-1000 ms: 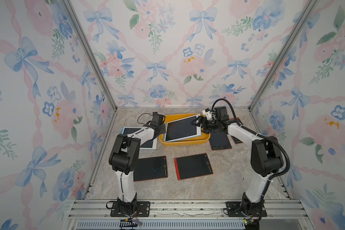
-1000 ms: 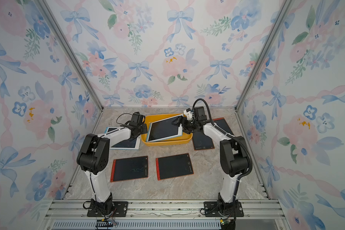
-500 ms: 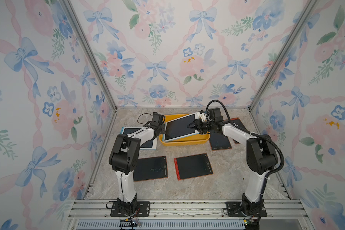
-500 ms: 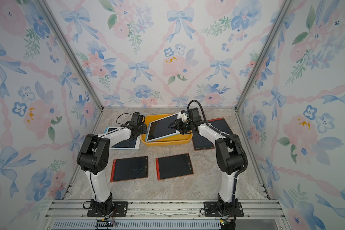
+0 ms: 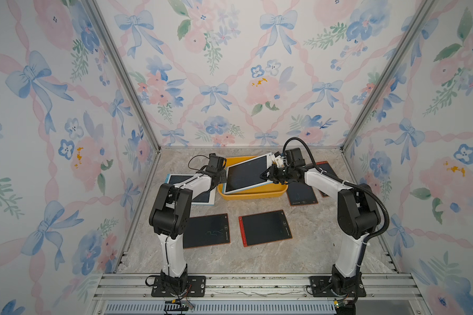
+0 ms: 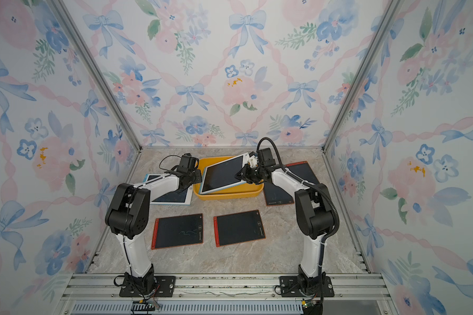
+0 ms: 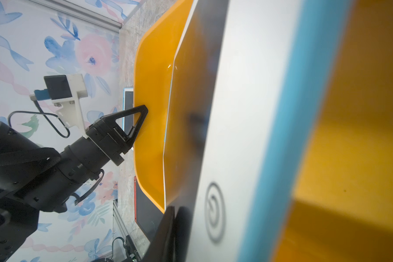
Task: Take out the writing tablet from the storage box
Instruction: Pick up the writing tablet from the storage box.
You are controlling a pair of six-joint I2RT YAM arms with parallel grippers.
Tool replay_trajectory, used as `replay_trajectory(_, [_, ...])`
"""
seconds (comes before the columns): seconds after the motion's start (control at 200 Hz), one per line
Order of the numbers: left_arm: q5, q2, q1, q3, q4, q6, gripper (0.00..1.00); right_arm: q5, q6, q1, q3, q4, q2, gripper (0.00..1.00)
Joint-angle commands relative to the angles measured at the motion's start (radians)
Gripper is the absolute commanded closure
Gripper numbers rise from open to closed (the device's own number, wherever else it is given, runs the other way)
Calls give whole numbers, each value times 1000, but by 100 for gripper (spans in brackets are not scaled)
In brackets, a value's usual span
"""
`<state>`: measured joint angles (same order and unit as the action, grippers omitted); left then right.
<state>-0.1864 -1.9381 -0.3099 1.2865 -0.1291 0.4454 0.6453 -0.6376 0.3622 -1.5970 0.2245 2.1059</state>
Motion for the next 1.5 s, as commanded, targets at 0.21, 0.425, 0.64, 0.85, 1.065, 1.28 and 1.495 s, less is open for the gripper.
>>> replay_trajectory(0.21, [22, 21, 7, -10, -14, -10, 100, -29, 42, 14, -10, 31, -46, 87])
replay_trajectory(0.425, [24, 22, 13, -10, -14, -10, 100, -5, 28, 1, -1, 9, -89, 91])
replay_trajectory(0.64, [23, 21, 15, -7, -14, -10, 100, 24, -11, -29, 13, 10, -133, 95])
replay_trajectory(0.85, [22, 19, 18, -7, -14, -10, 100, 53, -47, -66, 47, -5, -182, 95])
replay_trajectory(1.065, [21, 27, 22, -9, -15, -9, 100, 118, -119, -131, 114, -56, -269, 95])
replay_trajectory(1.28, [13, 34, 25, -13, -14, -8, 100, 232, -206, -216, 178, -78, -400, 96])
replay_trajectory(1.495, [-1, 45, 25, -22, -14, 7, 100, 252, -185, -324, 240, 71, -579, 95])
